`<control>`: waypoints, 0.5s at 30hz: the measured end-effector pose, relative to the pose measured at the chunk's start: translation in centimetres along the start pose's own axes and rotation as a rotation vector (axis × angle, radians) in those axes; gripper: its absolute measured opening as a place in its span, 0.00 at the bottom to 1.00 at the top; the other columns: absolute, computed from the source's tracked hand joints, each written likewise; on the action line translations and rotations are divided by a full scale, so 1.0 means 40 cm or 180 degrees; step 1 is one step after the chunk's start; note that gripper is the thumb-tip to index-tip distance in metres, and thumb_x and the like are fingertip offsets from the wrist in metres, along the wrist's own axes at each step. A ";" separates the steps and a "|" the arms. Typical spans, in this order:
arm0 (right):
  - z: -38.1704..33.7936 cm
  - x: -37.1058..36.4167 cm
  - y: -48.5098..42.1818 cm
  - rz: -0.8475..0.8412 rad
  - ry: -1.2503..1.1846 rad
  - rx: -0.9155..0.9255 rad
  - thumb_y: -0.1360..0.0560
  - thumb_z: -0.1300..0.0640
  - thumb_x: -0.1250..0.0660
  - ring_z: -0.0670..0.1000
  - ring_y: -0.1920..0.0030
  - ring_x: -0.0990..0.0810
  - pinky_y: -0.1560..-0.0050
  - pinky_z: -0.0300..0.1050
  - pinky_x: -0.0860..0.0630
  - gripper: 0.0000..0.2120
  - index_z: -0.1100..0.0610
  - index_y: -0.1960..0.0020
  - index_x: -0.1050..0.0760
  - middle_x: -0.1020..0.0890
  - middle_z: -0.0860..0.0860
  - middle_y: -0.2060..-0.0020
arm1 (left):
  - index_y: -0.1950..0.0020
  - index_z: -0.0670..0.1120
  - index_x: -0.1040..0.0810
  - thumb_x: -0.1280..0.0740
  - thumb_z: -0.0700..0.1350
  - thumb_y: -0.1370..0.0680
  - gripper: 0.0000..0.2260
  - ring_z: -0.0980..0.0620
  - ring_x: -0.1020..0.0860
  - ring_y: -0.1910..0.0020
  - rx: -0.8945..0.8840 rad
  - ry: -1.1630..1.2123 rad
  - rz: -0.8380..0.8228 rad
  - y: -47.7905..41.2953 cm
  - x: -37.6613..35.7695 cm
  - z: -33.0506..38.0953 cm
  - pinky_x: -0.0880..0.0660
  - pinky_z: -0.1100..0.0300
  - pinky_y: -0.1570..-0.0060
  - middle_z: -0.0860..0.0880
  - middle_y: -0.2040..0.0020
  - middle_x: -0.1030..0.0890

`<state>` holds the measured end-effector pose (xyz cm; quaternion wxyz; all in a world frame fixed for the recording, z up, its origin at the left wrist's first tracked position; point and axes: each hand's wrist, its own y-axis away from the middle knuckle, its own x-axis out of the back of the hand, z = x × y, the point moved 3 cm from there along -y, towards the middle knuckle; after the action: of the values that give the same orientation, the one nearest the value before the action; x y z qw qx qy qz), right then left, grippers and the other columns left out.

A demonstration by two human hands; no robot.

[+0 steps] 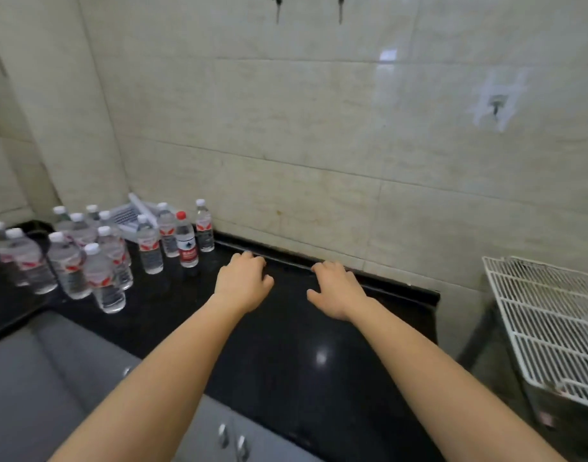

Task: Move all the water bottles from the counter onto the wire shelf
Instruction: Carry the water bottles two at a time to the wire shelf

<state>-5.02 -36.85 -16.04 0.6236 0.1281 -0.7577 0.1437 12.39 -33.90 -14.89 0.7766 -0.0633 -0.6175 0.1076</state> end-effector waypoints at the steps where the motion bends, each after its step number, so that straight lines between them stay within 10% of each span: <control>1: -0.061 -0.024 -0.036 -0.0018 0.0080 0.0100 0.21 0.49 0.39 0.58 0.32 0.34 0.34 0.55 0.33 0.25 0.58 0.28 0.36 0.30 0.56 0.33 | 0.38 0.44 0.25 0.40 0.49 0.23 0.17 0.44 0.28 0.41 0.0051 -0.0062 0.0022 -0.005 0.009 -0.073 0.26 0.49 0.48 0.45 0.41 0.25; 15: -0.752 -0.341 -0.440 -0.0597 0.0226 0.0597 0.22 0.47 0.39 0.57 0.32 0.33 0.36 0.55 0.32 0.26 0.58 0.28 0.36 0.30 0.55 0.33 | 0.34 0.45 0.30 0.40 0.52 0.23 0.20 0.42 0.31 0.37 0.1002 -0.0465 -0.0514 -0.031 0.027 -0.937 0.29 0.47 0.43 0.44 0.37 0.29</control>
<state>31.44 -41.59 -22.99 0.6460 0.2509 -0.7031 0.1594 49.19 -33.53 -22.18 0.7361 0.1167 -0.6509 0.1445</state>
